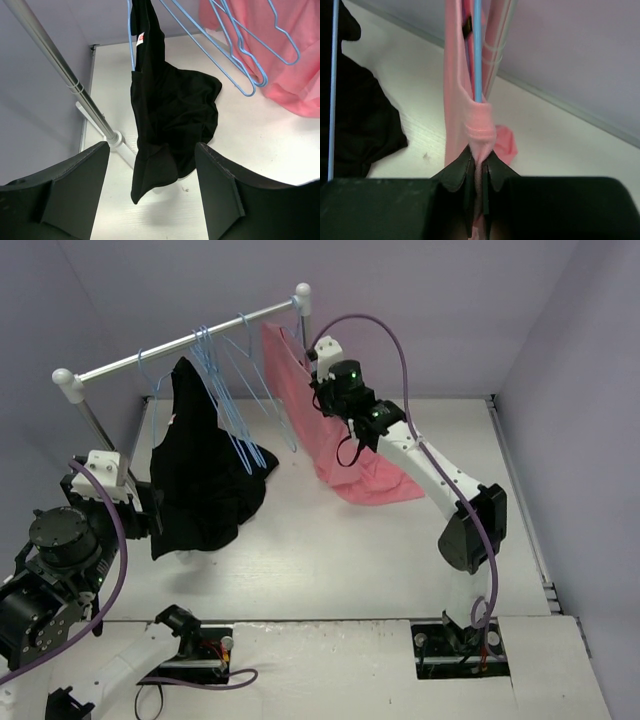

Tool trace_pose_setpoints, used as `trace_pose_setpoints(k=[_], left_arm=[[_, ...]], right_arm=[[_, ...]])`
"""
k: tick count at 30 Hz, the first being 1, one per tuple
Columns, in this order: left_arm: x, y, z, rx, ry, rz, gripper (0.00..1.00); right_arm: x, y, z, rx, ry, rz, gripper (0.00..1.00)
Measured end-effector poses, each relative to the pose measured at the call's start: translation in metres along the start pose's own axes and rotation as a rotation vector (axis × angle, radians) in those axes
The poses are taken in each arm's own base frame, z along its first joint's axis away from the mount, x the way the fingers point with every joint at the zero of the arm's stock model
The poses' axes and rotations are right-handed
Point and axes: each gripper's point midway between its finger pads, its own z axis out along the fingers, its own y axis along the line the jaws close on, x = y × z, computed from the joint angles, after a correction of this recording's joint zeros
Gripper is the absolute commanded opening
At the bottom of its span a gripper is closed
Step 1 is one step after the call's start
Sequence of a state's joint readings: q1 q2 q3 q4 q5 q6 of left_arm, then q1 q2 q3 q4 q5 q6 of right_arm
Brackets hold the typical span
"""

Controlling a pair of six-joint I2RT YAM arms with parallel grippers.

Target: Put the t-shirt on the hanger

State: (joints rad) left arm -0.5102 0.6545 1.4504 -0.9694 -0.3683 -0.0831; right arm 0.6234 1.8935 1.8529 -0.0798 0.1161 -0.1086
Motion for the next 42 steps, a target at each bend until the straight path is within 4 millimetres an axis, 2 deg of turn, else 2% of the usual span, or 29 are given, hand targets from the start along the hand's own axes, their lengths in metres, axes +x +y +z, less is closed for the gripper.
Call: trace_pose_setpoints(k=[3,4,5,7,10,12,13,14,16,19,21,23,25,29,31,35,42], left_arm=[[0.003,0.0,-0.001,0.0,0.006,0.002,0.65],[0.003,0.0,-0.001,0.0,0.007,0.002,0.65],[0.003,0.0,-0.001,0.0,0.008,0.002,0.65],[0.003,0.001,-0.001,-0.002,0.008,0.003,0.68],[0.003,0.002,-0.001,-0.007,0.008,0.004,0.7],[0.003,0.003,-0.001,-0.012,0.008,0.007,0.71],[0.003,0.003,-0.001,-0.015,0.008,0.008,0.72],[0.004,0.004,-0.001,-0.018,0.007,0.009,0.73],[0.004,0.007,-0.004,-0.025,0.001,0.013,0.74],[0.006,0.013,-0.011,-0.04,-0.019,0.013,0.75],[0.009,0.018,-0.017,-0.052,-0.034,0.011,0.76],[0.015,0.023,-0.023,-0.062,-0.047,0.007,0.77],[0.02,0.027,-0.028,-0.069,-0.058,0.002,0.78],[0.033,0.033,-0.035,-0.082,-0.067,0.0,0.79],[0.038,0.037,-0.039,-0.092,-0.071,-0.001,0.79],[0.045,0.044,-0.041,-0.127,-0.068,-0.001,0.79],[0.054,0.047,-0.037,-0.162,-0.041,0.005,0.79]], right_arm=[[0.017,0.003,-0.002,-0.009,0.032,0.015,0.4],[0.019,0.004,-0.003,-0.012,0.034,0.02,0.51],[0.018,0.004,-0.006,-0.015,0.033,0.023,0.57],[0.012,0.002,-0.016,-0.017,0.019,0.027,0.69],[-0.011,-0.007,-0.043,-0.011,-0.039,0.037,0.79],[-0.029,-0.018,-0.072,-0.003,-0.094,0.05,0.85],[-0.037,-0.026,-0.089,0.007,-0.121,0.058,0.94],[-0.044,-0.035,-0.108,0.019,-0.15,0.066,0.98],[-0.058,-0.059,-0.15,0.063,-0.232,0.086,1.0],[-0.059,-0.092,-0.215,0.153,-0.322,0.087,1.0],[-0.046,-0.103,-0.254,0.2,-0.369,0.084,1.0],[-0.023,-0.109,-0.281,0.236,-0.381,0.088,1.0],[0.004,-0.115,-0.299,0.276,-0.381,0.103,1.0],[0.063,-0.122,-0.316,0.347,-0.337,0.158,1.0],[0.081,-0.126,-0.327,0.38,-0.337,0.194,1.0],[0.097,-0.136,-0.345,0.449,-0.359,0.253,1.0],[0.119,-0.139,-0.336,0.496,-0.26,0.267,1.0]])
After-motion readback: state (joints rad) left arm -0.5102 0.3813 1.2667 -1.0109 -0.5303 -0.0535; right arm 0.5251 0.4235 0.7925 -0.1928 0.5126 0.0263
